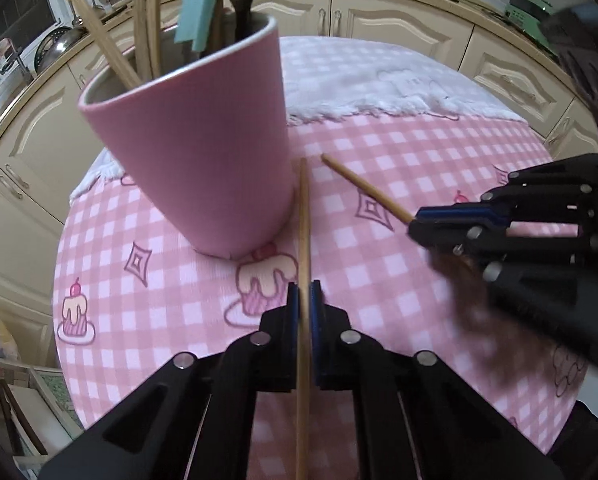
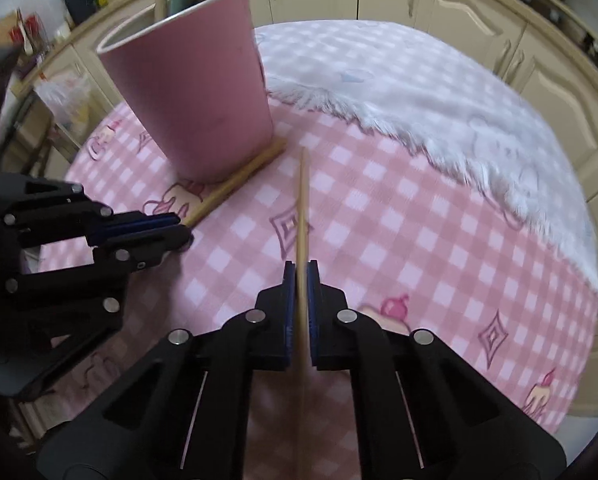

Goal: Organize utensils
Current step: 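Grasp a chopstick with the left tool while the right tool grasps the other chopstick, then lift both chopsticks over the pink cup and open both tools to drop them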

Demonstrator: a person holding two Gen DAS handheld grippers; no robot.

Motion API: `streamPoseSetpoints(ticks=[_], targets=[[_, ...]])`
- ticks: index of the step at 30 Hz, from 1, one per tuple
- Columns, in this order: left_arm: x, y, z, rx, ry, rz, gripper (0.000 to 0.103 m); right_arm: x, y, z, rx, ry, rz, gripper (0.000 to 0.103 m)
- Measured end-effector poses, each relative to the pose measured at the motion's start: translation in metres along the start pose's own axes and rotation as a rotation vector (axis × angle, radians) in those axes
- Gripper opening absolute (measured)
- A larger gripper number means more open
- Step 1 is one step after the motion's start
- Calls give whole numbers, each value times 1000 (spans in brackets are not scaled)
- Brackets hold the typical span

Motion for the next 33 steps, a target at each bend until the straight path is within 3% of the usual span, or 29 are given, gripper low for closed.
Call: streamPoseSetpoints(ticks=[7, 16, 24, 29, 33], targets=[[-33, 20, 0, -44, 65, -121, 5, -37, 27, -38, 132, -133, -156, 6], [-99, 27, 5, -81, 96, -426, 5, -97, 22, -35, 166, -196, -434, 6], [-167, 5, 41, -196, 88, -734, 5, -156, -9, -31, 171, -241, -706, 6], [-194, -23, 58, -228, 100, -865, 5, -185, -47, -8, 109, -252, -857, 6], [-207, -44, 70, -245, 121, -951, 5, -192, -76, 5, 85, -273, -913, 6]])
Point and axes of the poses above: each gripper's, at about its wrist camera, not at the fingertips, and x roughly the way its jaws point, z to its left, y to its underside, the point moved 1 cm from there along x, roughly the way its jaws point, and after that the axes turned 3 degrees about z, right-handed, at the moved point
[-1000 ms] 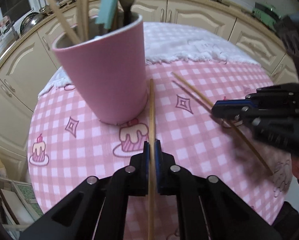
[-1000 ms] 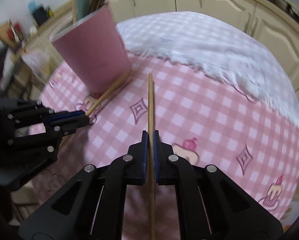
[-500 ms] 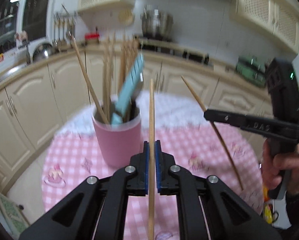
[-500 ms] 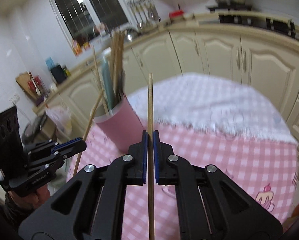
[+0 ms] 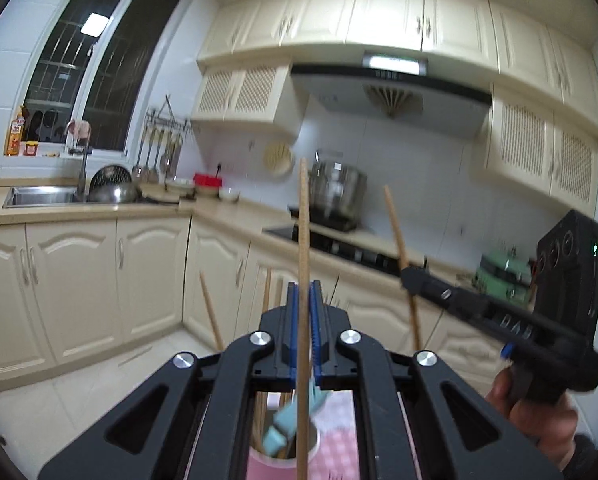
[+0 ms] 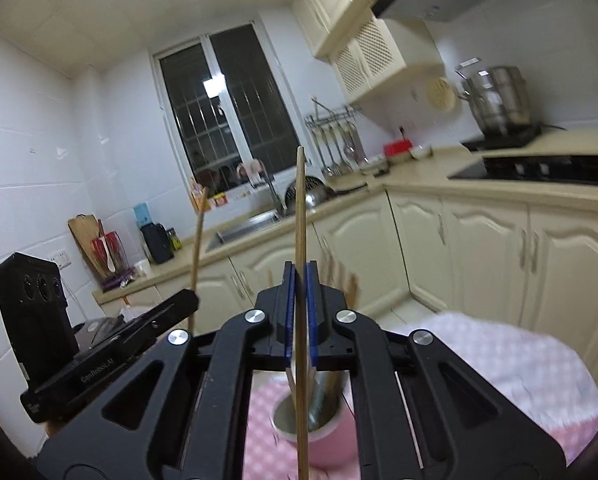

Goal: Organize utensils
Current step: 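Lift both chopsticks over the pink cup and open both tools to drop them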

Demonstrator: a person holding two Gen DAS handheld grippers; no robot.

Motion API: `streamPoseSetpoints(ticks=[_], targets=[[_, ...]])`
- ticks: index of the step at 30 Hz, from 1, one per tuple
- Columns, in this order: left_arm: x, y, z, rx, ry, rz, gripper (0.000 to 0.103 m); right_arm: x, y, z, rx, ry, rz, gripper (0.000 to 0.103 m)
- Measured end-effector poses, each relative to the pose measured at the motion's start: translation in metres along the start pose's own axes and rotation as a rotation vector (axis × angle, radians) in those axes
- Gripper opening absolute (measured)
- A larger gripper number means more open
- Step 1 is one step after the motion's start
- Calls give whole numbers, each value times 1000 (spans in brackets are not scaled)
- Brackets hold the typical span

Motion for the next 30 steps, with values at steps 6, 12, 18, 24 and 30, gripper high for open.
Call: streamPoseSetpoints(ticks=[6, 12, 18, 24, 30], targets=[[21, -19, 9, -19, 12, -71, 5, 34, -19, 13, -18, -25, -58, 6], [45, -13, 21, -20, 10, -82, 5, 58, -14, 10, -14, -21, -72, 6], [65, 1, 30, -54, 20, -67, 5, 76, 1, 6, -5, -10, -38, 6], [71, 2, 38, -80, 25, -72, 5, 75, 6, 5, -21, -10, -22, 6], [65, -2, 39, -90, 27, -93, 5, 60, 1, 5, -30, -15, -31, 6]])
Point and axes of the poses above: each gripper's, at about its wrist camera, not at the fingertips, and x roughly the way its jaws point, z to its left, y to its underside, the point moved 1 cm from there along x, roughly the way its jaws point, and after that the axes turned 3 degrees about z, right-handed, at the moved point
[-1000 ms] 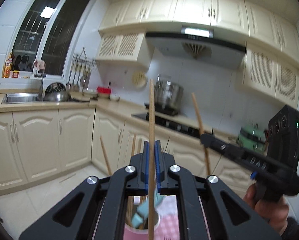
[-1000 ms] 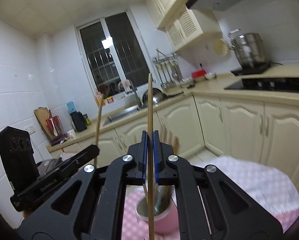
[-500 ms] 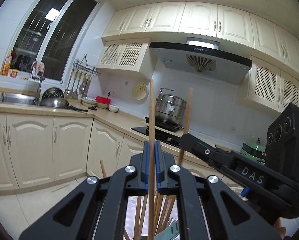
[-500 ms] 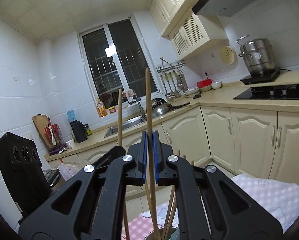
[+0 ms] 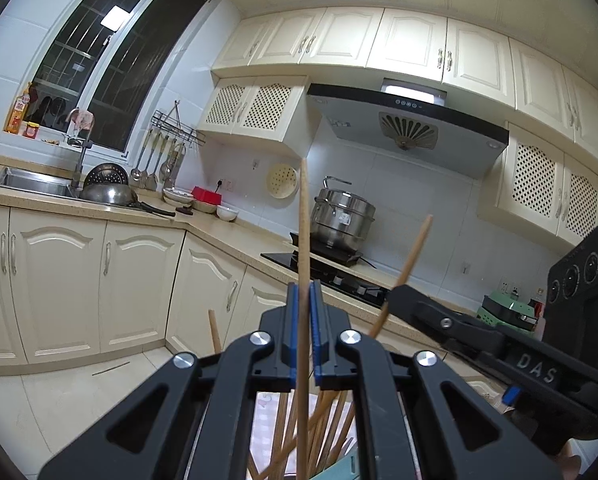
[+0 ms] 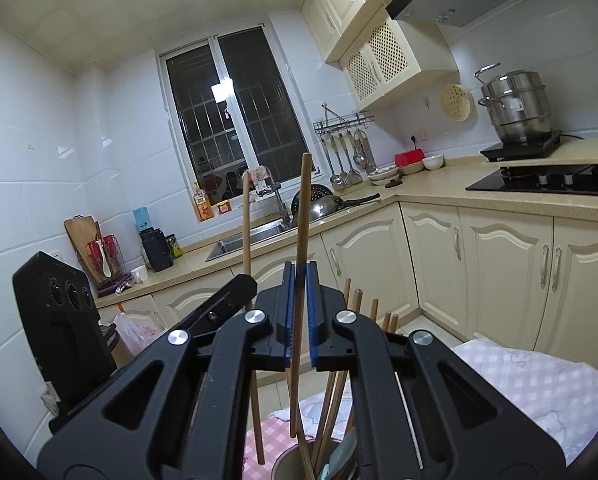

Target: Organize utensils

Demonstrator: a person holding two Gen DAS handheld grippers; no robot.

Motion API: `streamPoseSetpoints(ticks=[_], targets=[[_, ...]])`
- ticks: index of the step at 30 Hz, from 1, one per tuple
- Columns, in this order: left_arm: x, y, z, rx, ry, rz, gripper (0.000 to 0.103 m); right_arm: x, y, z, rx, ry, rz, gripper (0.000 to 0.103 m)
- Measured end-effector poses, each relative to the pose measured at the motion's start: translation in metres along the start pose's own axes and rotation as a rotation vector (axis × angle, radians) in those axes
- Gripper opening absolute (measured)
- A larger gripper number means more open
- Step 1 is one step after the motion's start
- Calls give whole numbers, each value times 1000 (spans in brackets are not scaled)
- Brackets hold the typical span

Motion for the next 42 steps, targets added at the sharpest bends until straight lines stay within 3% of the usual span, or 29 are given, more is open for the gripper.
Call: streamPoseSetpoints(ticks=[9, 14, 15, 16, 17, 18, 22, 26, 28, 34, 42], targets=[[-4, 3, -10, 23, -3, -11, 5, -20, -8, 2, -34, 1, 7, 6], [9, 19, -9, 43, 15, 77, 9, -14, 2, 1, -19, 7, 80, 10], [11, 22, -10, 49, 8, 92, 30, -14, 4, 0, -16, 8, 87, 16], [10, 25, -10, 54, -7, 95, 48, -15, 5, -1, -13, 14, 88, 44], [7, 27, -9, 54, -23, 85, 81, -18, 6, -1, -8, 24, 81, 78], [3, 28, -8, 50, -41, 66, 86, -22, 7, -2, -1, 32, 67, 80], [-6, 25, -3, 34, -64, 71, 87, -33, 6, -6, 11, 55, 50, 80], [-18, 21, -4, 43, -119, 94, 94, -42, 5, -11, 34, 85, 50, 94], [-25, 18, -9, 64, -162, 106, 96, -46, 5, -13, 44, 96, 53, 96], [-47, 15, -22, 115, -303, 174, 97, -60, 8, -17, 66, 146, 106, 97], [-99, 5, -54, 174, -467, 200, 98, -81, 17, -10, 60, 215, 202, 97]])
Point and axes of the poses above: each gripper's, at about its wrist camera, not at the fingertips, and x roughly the way its jaws point, z to its left, y to its underside, the point moved 1 cm from there along x, roughly the way its jaws point, and after that the axes turned 3 degrees about z, right-handed, at the moved point
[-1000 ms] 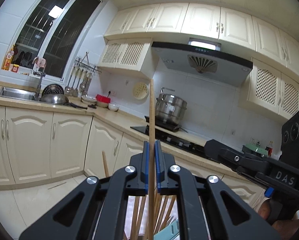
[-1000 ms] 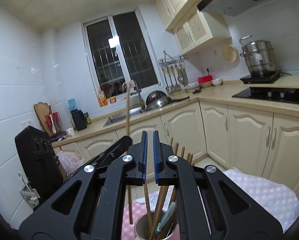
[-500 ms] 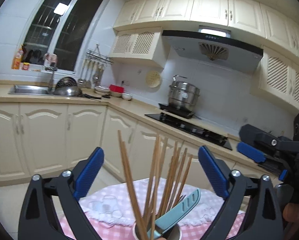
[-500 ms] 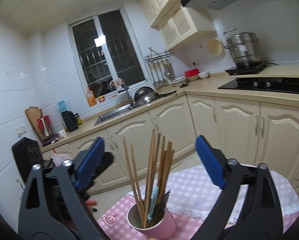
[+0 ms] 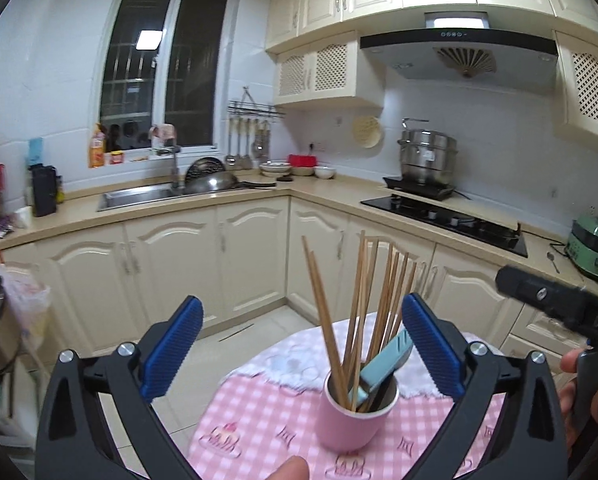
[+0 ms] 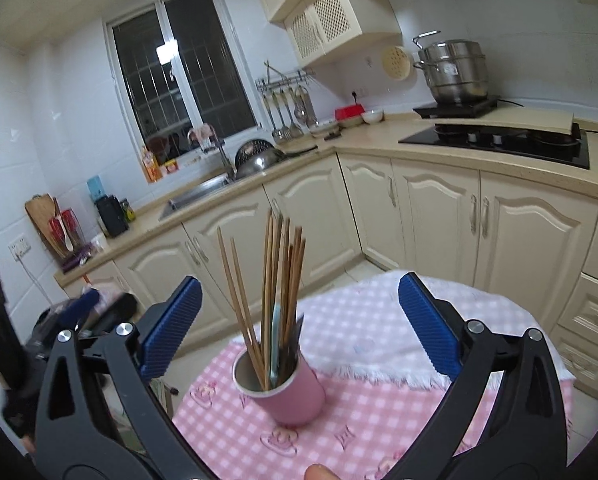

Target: Organize utensils

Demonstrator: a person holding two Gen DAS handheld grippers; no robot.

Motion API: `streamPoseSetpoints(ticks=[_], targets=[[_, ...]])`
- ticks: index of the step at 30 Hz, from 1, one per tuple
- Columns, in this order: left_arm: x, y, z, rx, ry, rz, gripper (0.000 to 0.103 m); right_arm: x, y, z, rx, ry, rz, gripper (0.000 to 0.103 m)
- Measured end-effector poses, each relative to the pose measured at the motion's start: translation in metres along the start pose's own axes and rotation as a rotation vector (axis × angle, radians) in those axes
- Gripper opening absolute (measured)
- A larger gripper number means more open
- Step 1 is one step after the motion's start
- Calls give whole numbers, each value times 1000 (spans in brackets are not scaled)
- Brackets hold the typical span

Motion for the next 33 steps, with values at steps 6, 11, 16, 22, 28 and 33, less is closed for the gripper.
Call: streamPoseSetpoints(ticks=[6, 11, 16, 22, 28, 33], targets=[[-44, 6, 2, -1, -77, 18, 98, -18, 18, 13, -52, 15, 35, 97], [-76, 20, 2, -16, -120, 32, 98, -38, 38, 26, -87, 17, 31, 97], [-101, 34, 0, -16, -151, 27, 98, -55, 56, 32, -97, 33, 21, 97], [-125, 49, -5, -14, -157, 14, 98, -74, 73, 42, -127, 60, 14, 97], [-147, 57, -4, -21, -171, -10, 98, -88, 84, 54, -162, 71, 0, 97], [-158, 56, -3, -21, -181, -22, 98, -94, 86, 62, -173, 64, -13, 97]])
Point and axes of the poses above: each gripper's, at about its wrist camera, not at the fingertips, and x roughly the way its jaws point, z to its left, y to its underside, the point moved 1 cm from there along x, roughly the way its jaws point, and after that the axes turned 3 degrees about z, right-handed, at the moved point
